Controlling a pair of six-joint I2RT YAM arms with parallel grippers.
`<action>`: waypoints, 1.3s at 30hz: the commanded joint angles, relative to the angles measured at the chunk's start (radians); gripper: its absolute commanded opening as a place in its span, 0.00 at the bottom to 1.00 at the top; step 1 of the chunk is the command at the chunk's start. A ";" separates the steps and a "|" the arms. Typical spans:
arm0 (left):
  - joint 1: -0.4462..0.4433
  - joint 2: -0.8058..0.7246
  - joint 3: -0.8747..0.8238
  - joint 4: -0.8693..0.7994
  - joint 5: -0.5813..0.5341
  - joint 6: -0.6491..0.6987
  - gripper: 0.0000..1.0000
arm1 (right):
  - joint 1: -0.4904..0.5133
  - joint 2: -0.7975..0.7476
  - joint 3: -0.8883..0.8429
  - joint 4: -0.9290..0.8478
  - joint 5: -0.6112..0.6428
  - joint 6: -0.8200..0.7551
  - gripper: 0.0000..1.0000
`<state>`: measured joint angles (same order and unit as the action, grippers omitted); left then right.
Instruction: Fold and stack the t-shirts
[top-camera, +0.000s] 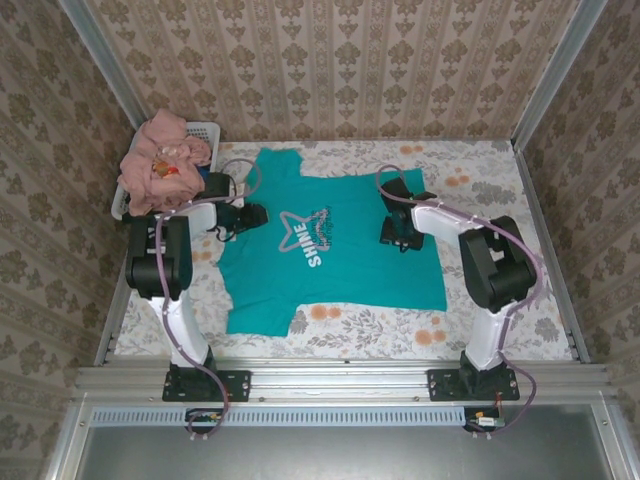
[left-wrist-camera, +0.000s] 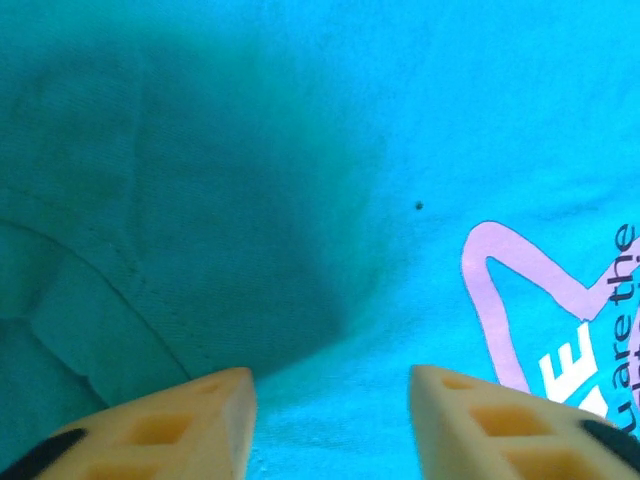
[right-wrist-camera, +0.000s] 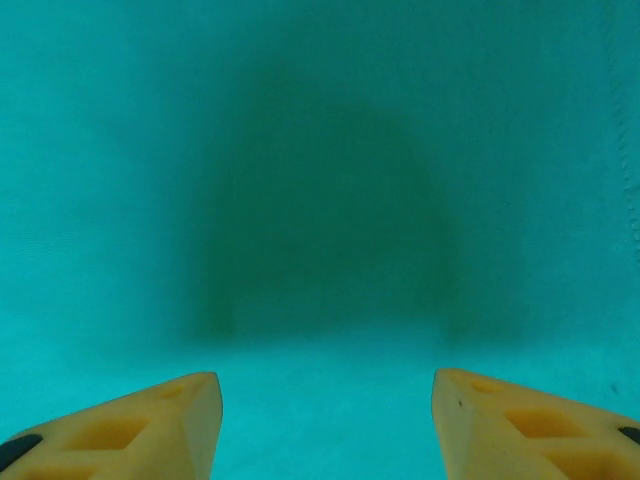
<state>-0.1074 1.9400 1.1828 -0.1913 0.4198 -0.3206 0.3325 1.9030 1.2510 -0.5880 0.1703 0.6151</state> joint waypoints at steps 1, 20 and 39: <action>0.012 -0.117 -0.045 -0.060 -0.049 0.009 0.56 | -0.032 -0.041 -0.024 -0.004 -0.043 0.002 0.62; -0.273 -1.079 -0.724 -0.611 -0.499 -0.528 0.53 | 0.030 -0.689 -0.662 -0.158 -0.026 0.272 0.86; -0.521 -1.161 -0.796 -0.701 -0.526 -0.740 0.43 | 0.024 -0.632 -0.665 -0.018 -0.100 0.252 0.70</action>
<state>-0.6209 0.7612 0.4034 -0.8894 -0.1158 -1.0260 0.3580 1.2549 0.5777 -0.6102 0.0914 0.8673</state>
